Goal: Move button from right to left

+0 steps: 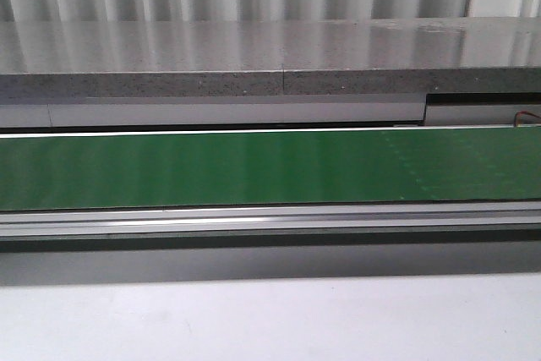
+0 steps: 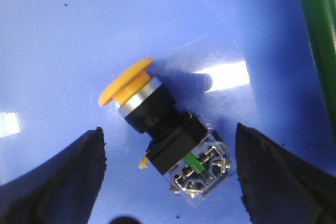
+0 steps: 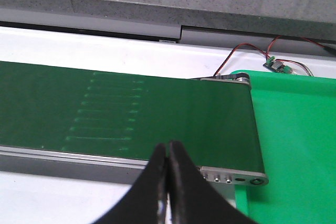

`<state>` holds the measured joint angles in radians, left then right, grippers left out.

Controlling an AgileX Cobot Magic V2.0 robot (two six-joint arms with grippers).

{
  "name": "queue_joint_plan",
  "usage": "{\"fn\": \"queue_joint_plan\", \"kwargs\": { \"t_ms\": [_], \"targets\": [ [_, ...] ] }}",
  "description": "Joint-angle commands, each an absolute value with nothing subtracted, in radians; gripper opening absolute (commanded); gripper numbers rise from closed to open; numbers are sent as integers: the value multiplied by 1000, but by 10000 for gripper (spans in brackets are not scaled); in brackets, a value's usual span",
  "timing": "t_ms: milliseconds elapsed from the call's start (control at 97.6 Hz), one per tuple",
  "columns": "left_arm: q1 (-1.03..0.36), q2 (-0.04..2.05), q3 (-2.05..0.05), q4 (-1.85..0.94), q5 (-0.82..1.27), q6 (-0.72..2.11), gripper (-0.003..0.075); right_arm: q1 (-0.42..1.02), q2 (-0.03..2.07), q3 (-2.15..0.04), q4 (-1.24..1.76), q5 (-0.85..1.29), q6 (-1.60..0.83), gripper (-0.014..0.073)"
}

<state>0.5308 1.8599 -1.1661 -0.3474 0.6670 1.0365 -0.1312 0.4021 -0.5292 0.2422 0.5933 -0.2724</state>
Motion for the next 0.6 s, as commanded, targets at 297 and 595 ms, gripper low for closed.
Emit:
{"fn": "queue_joint_plan", "kwargs": {
  "t_ms": [297, 595],
  "targets": [
    [530, 1699, -1195, -590, 591, 1040, 505, -129, 405, -555, 243, 529, -281, -67],
    [420, 1466, -1195, -717, 566, 1045, 505, -129, 405, -555, 243, 529, -281, -67]
  ]
}}
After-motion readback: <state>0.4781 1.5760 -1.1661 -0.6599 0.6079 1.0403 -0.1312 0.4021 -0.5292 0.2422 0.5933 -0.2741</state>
